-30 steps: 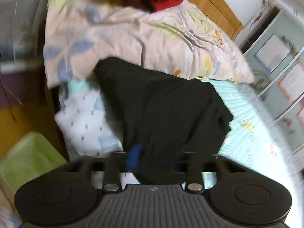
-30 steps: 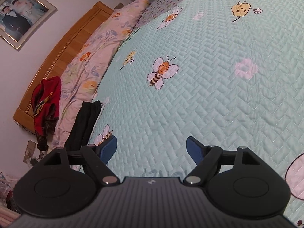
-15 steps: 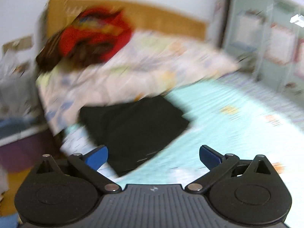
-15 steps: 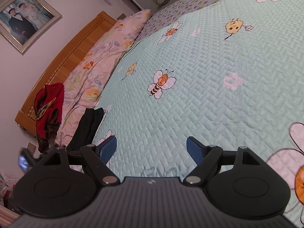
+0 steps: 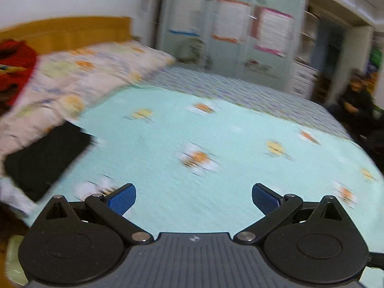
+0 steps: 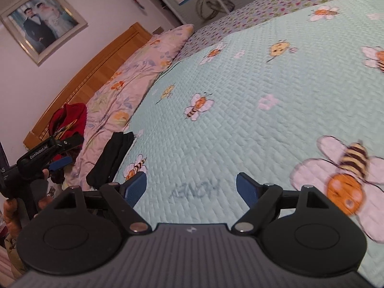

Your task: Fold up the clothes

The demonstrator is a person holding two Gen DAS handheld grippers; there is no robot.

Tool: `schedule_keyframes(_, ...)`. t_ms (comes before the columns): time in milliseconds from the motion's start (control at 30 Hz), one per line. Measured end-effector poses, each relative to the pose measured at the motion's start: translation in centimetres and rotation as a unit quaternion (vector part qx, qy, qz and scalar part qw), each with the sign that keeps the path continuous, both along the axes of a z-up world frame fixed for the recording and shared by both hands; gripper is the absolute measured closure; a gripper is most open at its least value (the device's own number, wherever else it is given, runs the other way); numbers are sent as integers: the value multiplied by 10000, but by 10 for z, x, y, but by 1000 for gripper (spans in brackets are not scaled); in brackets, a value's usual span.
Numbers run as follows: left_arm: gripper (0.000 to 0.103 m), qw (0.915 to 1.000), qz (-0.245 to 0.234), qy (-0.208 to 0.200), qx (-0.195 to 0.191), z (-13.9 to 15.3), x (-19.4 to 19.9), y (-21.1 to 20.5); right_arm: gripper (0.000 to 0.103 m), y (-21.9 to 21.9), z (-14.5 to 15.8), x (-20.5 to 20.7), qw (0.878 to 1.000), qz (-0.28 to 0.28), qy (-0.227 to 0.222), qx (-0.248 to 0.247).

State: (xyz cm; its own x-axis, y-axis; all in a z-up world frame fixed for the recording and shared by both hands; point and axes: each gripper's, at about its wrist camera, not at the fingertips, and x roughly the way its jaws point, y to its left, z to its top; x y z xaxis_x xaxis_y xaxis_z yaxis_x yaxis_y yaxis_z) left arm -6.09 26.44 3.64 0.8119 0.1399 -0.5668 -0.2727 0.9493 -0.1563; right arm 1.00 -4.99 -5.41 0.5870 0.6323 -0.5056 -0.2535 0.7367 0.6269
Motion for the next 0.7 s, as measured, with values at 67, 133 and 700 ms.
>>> schedule_keyframes(67, 0, 9986, -397, 79, -328, 1, 0, -15, 20, -16, 1, -11, 9999, -159, -16, 63)
schedule_keyframes(133, 1, 9965, -694, 48, -462, 2, -3, -29, 20, -33, 2, -22, 9994, -317, -33, 126)
schedule_keyframes(700, 0, 9786, -1317, 781, 1374, -6, -11, -214, 17, -129, -9, -84, 9885, -1270, -83, 821)
